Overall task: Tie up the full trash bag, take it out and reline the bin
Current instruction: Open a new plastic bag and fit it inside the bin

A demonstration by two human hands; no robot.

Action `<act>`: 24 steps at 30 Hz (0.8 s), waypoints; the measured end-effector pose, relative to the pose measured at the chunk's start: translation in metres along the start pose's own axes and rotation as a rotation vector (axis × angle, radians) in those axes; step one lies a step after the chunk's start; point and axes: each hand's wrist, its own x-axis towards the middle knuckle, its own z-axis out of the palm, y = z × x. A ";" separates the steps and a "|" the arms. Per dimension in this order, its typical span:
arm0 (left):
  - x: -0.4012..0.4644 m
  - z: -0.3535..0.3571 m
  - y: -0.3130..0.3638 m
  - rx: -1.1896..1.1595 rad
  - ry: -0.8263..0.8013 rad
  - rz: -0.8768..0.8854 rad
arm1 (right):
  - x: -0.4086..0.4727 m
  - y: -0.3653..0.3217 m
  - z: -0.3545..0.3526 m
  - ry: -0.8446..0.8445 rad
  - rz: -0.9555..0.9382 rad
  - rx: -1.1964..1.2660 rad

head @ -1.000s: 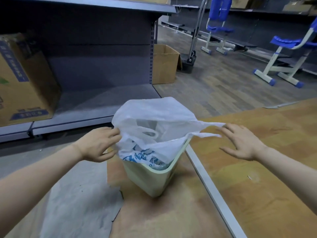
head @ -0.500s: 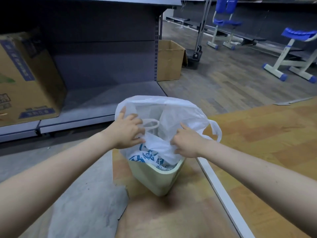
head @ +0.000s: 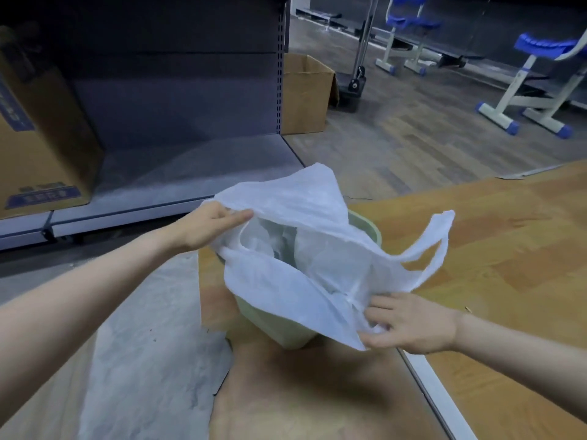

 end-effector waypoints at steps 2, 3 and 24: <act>0.003 0.000 -0.004 0.005 0.014 -0.029 | 0.000 0.001 -0.003 -0.079 0.054 0.060; 0.004 -0.001 -0.008 -0.002 0.006 -0.055 | 0.004 0.003 -0.007 -0.061 0.076 0.093; -0.045 0.016 -0.065 1.047 0.014 0.421 | 0.053 0.080 0.009 -0.002 1.115 1.012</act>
